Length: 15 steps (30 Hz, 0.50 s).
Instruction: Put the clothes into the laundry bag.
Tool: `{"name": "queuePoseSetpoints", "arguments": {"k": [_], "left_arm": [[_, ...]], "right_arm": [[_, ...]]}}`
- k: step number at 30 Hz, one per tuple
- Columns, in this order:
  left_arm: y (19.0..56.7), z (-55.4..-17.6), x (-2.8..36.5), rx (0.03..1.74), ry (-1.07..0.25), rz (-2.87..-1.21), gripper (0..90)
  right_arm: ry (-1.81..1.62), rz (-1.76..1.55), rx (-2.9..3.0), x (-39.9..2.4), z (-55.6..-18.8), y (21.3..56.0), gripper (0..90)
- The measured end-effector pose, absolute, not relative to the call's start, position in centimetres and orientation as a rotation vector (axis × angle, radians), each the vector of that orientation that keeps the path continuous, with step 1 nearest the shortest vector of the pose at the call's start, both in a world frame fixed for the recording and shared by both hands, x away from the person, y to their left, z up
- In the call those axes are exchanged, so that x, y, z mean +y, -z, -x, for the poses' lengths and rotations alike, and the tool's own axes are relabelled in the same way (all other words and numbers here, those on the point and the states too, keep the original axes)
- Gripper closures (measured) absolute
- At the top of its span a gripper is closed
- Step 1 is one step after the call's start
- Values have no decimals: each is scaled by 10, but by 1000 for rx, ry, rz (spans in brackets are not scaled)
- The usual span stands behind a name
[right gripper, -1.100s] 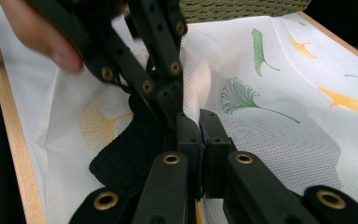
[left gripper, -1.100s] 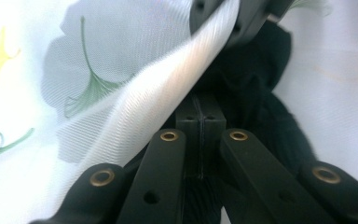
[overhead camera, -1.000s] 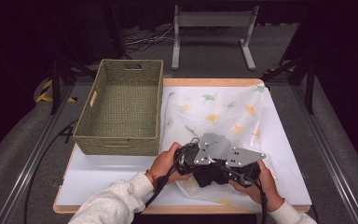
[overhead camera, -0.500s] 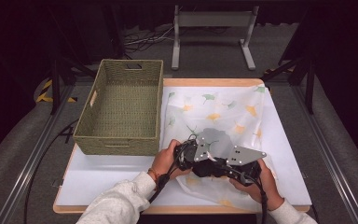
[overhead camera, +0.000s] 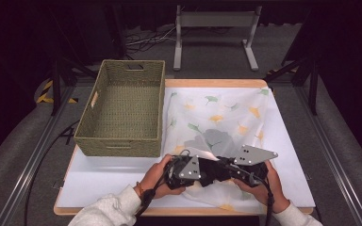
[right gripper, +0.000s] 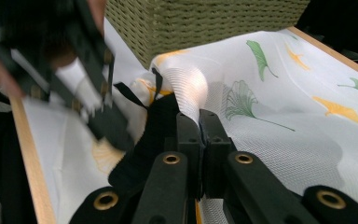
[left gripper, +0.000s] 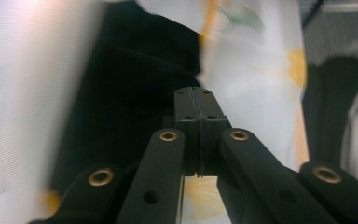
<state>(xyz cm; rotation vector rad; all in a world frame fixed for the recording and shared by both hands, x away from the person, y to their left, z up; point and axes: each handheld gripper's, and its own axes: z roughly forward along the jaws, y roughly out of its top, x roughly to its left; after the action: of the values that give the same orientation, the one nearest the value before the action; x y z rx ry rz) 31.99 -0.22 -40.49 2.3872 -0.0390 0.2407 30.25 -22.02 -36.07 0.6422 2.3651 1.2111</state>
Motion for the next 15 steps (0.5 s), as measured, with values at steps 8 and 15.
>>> {"name": "queuePoseSetpoints", "arguments": {"k": [8,15], "left_arm": [[420,-346,-22,56,-379,-2430,899],[434,-361,-22,111,-414,-2410,900]], "right_arm": [[-1238,-662,2406,-218,-304,362,888],[-1209,-697,2460,-221,-307,372,888]]}}
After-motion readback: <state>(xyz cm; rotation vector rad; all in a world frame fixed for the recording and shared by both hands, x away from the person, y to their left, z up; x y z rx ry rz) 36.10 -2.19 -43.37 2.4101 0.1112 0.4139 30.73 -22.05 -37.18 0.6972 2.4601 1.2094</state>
